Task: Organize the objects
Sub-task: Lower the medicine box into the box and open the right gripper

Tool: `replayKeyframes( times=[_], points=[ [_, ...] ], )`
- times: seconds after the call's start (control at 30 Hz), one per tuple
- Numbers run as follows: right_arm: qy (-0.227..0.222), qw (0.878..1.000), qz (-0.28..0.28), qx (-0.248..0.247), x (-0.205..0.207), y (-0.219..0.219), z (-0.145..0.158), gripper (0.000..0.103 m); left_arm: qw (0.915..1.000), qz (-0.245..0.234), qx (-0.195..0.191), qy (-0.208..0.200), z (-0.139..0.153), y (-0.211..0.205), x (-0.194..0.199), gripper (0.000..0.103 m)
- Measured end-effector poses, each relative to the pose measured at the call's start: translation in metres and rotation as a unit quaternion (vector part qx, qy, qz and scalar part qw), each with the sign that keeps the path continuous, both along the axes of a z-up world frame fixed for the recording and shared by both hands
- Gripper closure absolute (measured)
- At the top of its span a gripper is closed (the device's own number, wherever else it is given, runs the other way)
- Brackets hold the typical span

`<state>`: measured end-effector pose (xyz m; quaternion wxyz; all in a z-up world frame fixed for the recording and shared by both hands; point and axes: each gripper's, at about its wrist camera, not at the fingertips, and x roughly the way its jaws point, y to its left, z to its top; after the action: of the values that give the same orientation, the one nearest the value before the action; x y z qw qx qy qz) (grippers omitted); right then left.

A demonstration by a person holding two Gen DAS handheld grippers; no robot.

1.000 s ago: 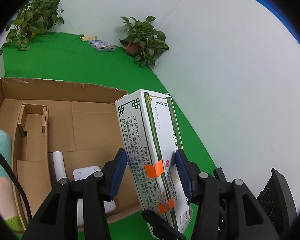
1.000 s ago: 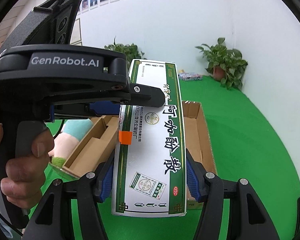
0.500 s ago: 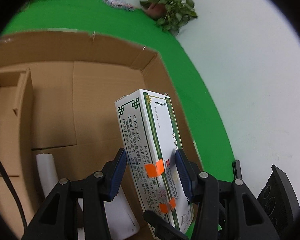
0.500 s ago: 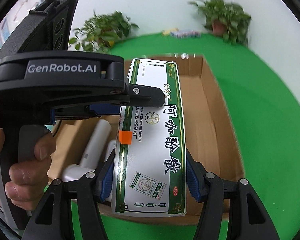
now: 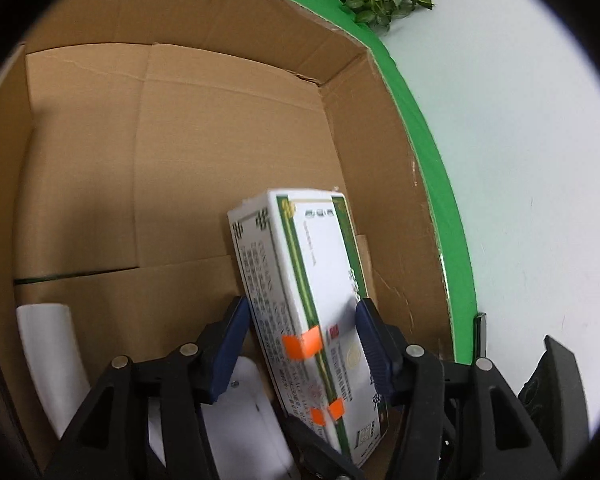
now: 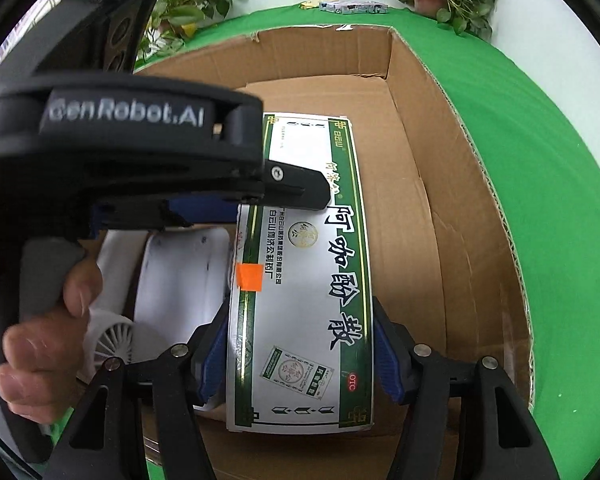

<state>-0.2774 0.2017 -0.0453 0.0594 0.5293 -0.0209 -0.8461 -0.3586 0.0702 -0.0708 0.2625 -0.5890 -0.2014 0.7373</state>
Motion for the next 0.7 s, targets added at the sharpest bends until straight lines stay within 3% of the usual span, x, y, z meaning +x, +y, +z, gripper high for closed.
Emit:
replayKeyframes(
  times=[0.17,0.43,0.7],
  points=[
    [-0.019,1.000,0.007,0.004,0.005,-0.005,-0.008,0.041,0.9996,0.020,-0.016,0.012,0.015,-0.012,0.011,0.049],
    [-0.024,0.999,0.016,0.014,0.014,-0.007,-0.009,0.040,0.9930,0.033,-0.046,0.104,0.069,-0.040,0.048,0.049],
    [-0.043,0.999,0.022,-0.013,0.020,-0.003,-0.005,0.039,0.9737,0.079,-0.078,0.199,0.116,-0.073,0.083,0.048]
  ],
)
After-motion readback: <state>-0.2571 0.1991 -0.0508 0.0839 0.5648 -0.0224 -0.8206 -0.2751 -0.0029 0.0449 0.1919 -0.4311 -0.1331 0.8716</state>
